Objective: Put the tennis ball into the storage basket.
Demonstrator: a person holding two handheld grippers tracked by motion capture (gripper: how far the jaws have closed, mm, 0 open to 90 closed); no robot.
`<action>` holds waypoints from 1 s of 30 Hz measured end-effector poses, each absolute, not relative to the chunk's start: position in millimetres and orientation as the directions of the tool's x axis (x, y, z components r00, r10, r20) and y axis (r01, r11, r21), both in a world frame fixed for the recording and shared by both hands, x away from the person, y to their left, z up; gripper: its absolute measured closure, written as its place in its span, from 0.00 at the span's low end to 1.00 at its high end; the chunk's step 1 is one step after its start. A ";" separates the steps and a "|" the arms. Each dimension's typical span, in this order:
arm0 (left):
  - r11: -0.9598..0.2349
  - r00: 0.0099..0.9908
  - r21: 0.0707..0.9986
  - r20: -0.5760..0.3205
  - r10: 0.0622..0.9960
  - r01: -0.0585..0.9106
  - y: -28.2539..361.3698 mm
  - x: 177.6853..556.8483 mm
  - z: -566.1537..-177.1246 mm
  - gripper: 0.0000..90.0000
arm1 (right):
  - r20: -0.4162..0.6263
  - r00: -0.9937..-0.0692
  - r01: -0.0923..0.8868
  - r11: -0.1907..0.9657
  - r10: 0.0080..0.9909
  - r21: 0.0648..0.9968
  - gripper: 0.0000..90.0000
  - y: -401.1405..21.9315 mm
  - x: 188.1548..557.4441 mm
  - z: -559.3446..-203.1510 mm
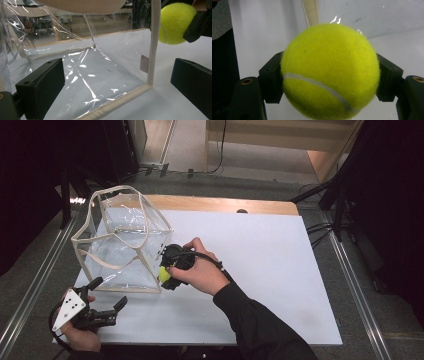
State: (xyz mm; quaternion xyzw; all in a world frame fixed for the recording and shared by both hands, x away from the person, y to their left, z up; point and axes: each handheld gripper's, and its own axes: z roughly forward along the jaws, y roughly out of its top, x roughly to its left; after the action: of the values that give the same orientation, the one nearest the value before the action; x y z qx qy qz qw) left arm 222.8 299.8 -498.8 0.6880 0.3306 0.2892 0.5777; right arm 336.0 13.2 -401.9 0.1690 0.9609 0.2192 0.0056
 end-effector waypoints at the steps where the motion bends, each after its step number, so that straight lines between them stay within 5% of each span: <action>1: -0.114 0.614 0.986 0.016 0.789 0.121 299.8 222.8 -498.7 0.00 | 0.063 -0.943 0.321 0.848 0.326 0.421 0.26 13.1 336.2 -399.7; 30: -0.106 0.612 0.986 0.005 0.791 0.130 301.4 221.8 -498.4 0.00 | 0.051 -0.950 0.302 0.864 0.308 0.403 0.26 13.2 353.6 -334.1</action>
State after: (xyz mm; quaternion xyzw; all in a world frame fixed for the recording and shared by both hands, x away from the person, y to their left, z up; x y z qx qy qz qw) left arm 221.8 301.4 -498.4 0.6866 0.3354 0.2860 0.5783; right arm 353.6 13.2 -334.1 0.1582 0.9653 0.2074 0.0075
